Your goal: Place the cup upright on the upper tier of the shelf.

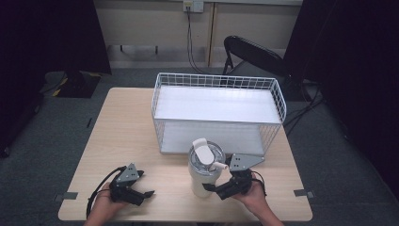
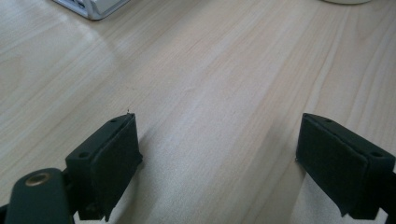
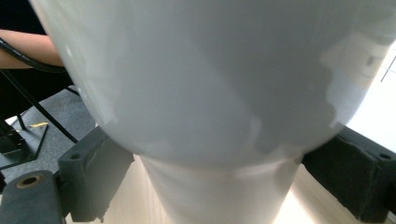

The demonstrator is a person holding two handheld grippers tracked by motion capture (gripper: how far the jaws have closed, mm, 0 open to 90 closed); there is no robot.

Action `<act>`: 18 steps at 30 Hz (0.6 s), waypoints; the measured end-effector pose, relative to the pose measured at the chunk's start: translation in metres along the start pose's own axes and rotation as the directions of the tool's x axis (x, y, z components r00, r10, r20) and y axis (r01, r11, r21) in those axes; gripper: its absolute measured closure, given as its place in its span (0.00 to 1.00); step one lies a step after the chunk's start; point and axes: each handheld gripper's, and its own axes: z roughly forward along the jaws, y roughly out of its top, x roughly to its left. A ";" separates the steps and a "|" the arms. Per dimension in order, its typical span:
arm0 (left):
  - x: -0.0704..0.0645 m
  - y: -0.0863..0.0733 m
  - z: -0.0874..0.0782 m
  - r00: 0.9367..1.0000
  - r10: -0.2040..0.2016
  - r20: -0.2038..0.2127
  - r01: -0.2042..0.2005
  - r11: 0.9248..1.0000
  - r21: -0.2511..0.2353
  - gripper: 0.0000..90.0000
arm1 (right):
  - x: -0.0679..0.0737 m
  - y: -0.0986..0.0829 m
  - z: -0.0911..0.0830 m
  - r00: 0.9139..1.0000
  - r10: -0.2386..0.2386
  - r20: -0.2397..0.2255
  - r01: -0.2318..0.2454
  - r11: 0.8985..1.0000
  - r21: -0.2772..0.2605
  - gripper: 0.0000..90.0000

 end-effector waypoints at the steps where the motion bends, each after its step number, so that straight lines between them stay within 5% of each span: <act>1: 0.000 0.000 0.000 1.000 0.000 0.000 0.000 1.000 0.000 0.14 | 0.000 -0.001 0.002 1.000 -0.002 -0.001 0.002 1.000 -0.008 0.10; 18: 0.000 0.000 0.000 1.000 0.000 0.000 0.000 1.000 0.000 0.14 | -0.003 -0.005 0.014 1.000 -0.012 -0.025 0.010 0.997 -0.072 0.09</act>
